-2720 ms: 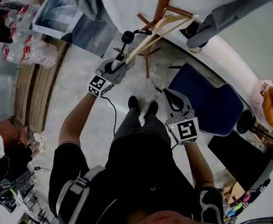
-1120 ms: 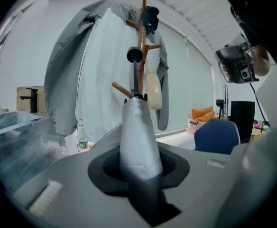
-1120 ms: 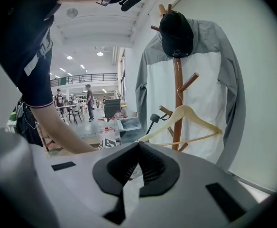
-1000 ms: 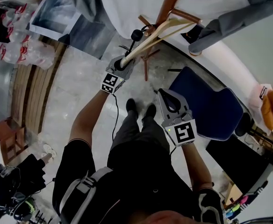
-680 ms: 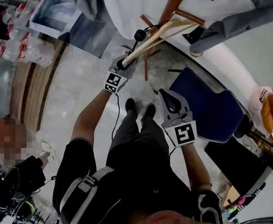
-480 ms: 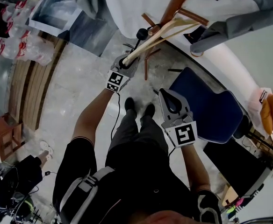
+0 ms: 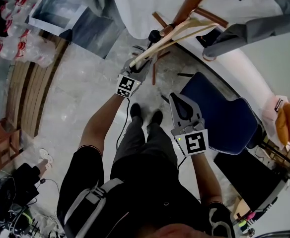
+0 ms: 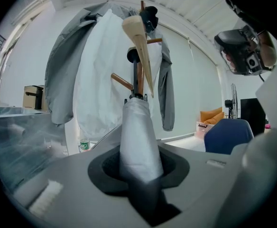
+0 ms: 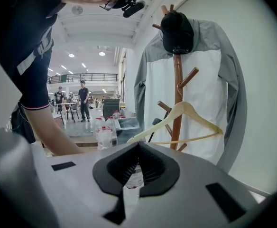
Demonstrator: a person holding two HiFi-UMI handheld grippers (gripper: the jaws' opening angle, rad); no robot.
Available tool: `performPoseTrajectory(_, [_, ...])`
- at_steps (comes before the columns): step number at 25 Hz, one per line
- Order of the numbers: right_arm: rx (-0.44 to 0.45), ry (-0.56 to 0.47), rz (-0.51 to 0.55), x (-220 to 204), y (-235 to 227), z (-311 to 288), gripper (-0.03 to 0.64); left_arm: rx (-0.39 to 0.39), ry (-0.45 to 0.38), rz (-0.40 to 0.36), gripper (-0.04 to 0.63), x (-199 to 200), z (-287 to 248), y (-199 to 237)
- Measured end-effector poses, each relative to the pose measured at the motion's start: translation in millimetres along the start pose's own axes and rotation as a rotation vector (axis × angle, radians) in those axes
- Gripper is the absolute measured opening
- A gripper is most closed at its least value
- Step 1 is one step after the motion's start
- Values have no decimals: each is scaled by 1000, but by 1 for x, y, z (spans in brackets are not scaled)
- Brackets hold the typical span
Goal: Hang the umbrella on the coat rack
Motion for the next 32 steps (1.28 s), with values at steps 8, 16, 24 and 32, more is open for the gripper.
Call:
performPoseTrajectory(8, [8, -6, -6, -6, 1, -4, 2, 3, -12, 4, 104, -3, -18, -4])
performPoseTrajectory(16, [13, 17, -12, -17, -1, -3, 2, 17, -14, -2, 106, -9, -37, -7])
performPoseTrajectory(24, [15, 39, -19, -26, -4, -5, 2, 33, -31, -9, 107, -14, -52, -10])
performPoseTrajectory(32, [20, 51, -34, -31, -9, -12, 2, 40, -40, -31, 109, -13, -71, -8])
Point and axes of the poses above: the fingertips, and each gripper's own axes: z backward along the fingers, y to its left, x out of its top, the point moved 10 cm from there along z, backward along the fingers, and after that the axes turned 8 degrees about y, right-handed, at the moved point
